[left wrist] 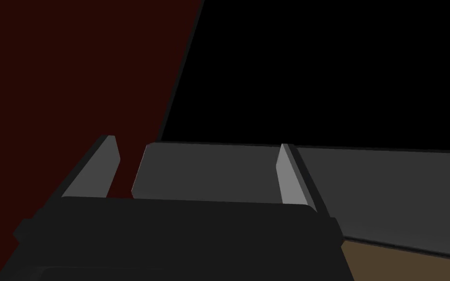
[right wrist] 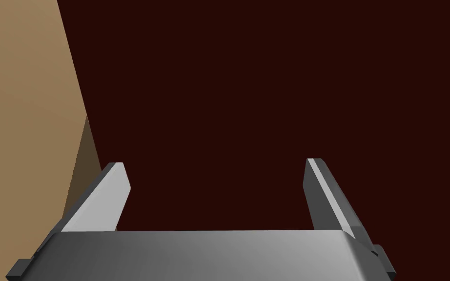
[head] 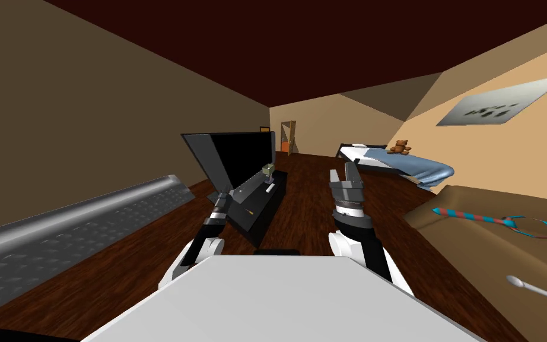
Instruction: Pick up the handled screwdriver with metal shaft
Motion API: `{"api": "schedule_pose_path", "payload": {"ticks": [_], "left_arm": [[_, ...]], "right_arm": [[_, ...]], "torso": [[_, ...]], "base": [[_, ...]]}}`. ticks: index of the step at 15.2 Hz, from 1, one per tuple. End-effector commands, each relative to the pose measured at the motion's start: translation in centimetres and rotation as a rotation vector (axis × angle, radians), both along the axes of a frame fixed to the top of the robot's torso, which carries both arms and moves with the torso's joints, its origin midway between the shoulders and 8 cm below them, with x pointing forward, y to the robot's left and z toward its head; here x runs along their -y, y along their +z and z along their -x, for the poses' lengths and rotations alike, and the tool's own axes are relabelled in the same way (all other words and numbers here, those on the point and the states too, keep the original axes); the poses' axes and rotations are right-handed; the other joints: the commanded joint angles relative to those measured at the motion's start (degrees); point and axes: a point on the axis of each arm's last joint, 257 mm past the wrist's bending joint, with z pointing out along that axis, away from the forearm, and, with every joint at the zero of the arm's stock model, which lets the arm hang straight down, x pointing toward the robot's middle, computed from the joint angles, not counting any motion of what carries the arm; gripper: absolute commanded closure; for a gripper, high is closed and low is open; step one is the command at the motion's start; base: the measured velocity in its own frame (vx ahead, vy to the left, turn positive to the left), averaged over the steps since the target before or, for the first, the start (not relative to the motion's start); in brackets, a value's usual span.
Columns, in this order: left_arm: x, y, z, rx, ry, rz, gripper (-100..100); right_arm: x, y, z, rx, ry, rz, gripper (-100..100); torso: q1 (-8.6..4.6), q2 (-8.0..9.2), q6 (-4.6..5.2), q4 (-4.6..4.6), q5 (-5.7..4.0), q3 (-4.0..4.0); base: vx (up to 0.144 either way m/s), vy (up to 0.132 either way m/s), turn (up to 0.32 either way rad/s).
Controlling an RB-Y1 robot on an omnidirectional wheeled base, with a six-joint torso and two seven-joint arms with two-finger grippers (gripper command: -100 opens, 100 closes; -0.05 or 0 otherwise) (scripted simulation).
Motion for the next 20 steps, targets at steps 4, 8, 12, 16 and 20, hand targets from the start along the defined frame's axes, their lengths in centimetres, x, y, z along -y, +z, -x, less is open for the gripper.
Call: {"api": "schedule_pose_path", "payload": {"ticks": [4, 8, 12, 16, 20], "left_arm": [[-1.6, -5.3, -1.3, -0.152, 0.024, -0.019, -100], [-3.7, -10.8, -1.7, -0.306, 0.053, -0.032, -100], [-4.9, -14.0, -1.7, -0.4, 0.07, -0.036, -100], [-7.2, -19.3, -1.0, -0.551, 0.102, -0.039, -100], [-8.4, -22.4, -0.2, -0.651, 0.119, -0.037, -100]], "right_arm": [[0.0, 0.0, 0.0, 0.0, 0.0, 0.0, 0], [0.0, 0.0, 0.0, 0.0, 0.0, 0.0, 0], [0.0, 0.0, 0.0, 0.0, 0.0, 0.0, 0], [0.0, 0.0, 0.0, 0.0, 0.0, 0.0, 0], [0.0, 0.0, 0.0, 0.0, 0.0, 0.0, 0]], "torso": [[0.01, -0.03, -0.02, 0.0, 0.0, -0.01], [0.02, -0.04, 0.0, -0.01, 0.01, -0.03], [0.04, -0.05, -0.01, -0.01, 0.01, -0.03], [0.06, -0.04, -0.04, -0.01, 0.01, -0.02], [0.07, -0.08, -0.02, -0.02, 0.02, -0.05]], "base": [[0.013, -0.012, -0.162], [0.018, -0.012, -0.217], [0.016, -0.004, -0.118], [0.02, -0.001, -0.142], [0.026, 0.001, -0.189]]}}
